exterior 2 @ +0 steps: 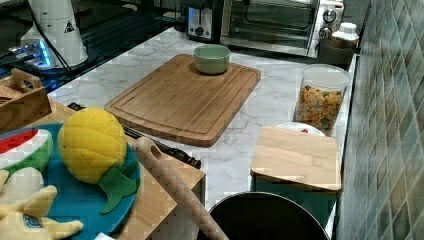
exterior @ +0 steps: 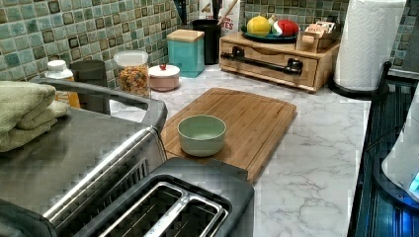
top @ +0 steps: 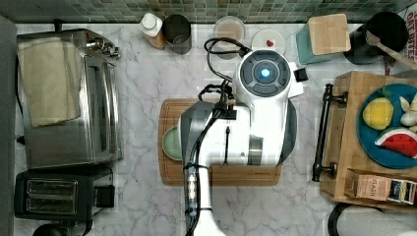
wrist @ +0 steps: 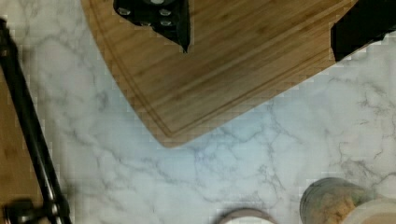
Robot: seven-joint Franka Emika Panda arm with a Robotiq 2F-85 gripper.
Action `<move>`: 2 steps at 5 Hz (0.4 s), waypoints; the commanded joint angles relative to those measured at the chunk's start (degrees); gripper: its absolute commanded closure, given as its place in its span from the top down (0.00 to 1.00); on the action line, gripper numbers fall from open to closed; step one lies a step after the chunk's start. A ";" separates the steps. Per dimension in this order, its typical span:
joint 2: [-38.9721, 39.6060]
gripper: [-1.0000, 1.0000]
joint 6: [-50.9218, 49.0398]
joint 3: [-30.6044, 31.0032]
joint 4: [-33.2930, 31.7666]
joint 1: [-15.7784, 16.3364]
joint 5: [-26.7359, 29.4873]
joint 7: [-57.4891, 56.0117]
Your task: Open the drawer.
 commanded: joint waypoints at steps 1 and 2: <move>8.04 1.00 10.04 -4.81 -0.57 -8.63 -1.75 -22.43; 9.62 1.00 14.75 -6.02 -1.53 -10.20 -3.40 -26.49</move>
